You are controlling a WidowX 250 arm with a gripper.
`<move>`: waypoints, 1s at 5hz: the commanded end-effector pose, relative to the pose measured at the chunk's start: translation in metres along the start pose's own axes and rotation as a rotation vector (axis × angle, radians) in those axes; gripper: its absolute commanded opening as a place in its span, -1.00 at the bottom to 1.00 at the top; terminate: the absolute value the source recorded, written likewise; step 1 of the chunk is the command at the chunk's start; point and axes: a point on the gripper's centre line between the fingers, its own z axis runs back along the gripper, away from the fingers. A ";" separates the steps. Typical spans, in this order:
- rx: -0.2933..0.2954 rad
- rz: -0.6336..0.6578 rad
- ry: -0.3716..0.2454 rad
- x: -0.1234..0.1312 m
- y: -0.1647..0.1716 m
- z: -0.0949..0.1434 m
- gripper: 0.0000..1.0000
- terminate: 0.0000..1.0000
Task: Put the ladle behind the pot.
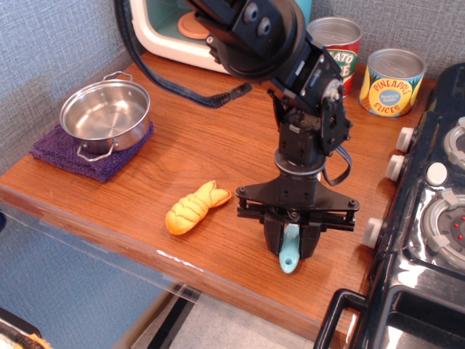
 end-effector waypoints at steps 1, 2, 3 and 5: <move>-0.051 -0.222 -0.071 0.079 0.046 0.050 -1.00 -1.00; -0.026 -0.282 -0.040 0.117 0.066 0.045 -1.00 -1.00; 0.006 -0.386 0.021 0.139 0.074 0.034 -1.00 -1.00; 0.075 -0.307 0.043 0.158 0.104 0.020 -1.00 -1.00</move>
